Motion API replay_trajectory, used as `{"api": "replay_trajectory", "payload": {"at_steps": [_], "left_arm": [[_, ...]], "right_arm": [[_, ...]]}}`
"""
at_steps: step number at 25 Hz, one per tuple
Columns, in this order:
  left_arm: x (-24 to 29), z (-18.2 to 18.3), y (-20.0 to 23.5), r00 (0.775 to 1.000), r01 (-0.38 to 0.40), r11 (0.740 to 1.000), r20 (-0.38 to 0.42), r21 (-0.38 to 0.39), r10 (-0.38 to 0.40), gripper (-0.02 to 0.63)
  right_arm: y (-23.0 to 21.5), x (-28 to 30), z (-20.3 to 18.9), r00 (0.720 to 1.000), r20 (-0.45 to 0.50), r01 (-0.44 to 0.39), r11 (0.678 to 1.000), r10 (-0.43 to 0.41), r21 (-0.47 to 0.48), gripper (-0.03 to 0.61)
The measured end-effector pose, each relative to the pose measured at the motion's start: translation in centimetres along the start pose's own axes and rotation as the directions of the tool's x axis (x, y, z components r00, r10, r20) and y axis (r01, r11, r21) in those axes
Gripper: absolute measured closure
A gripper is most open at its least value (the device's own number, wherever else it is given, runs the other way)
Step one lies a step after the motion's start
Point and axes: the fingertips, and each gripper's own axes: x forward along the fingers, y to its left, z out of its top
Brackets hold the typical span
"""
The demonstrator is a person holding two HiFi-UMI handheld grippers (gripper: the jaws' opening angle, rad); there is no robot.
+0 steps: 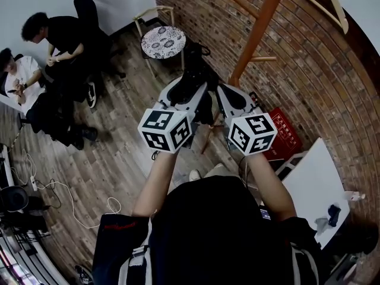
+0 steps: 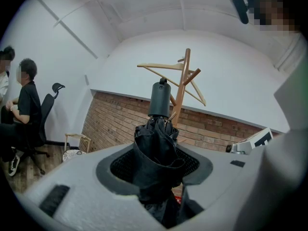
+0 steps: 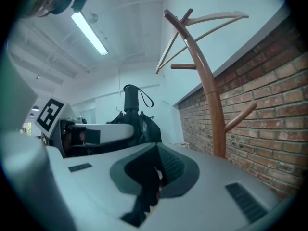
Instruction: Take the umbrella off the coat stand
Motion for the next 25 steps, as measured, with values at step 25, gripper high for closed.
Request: {"api": "replay_trajectory", "payload": {"at_steps": [25], "left_arm": [[-4.1,-2.8,-8.5,0.996,-0.091,0.996,-0.007,0.009,0.091,0.393]], "right_arm": [[-0.5,-9.6,0.5,0.998,0.03,-0.057,0.998,0.057,-0.004,0.551]]}}
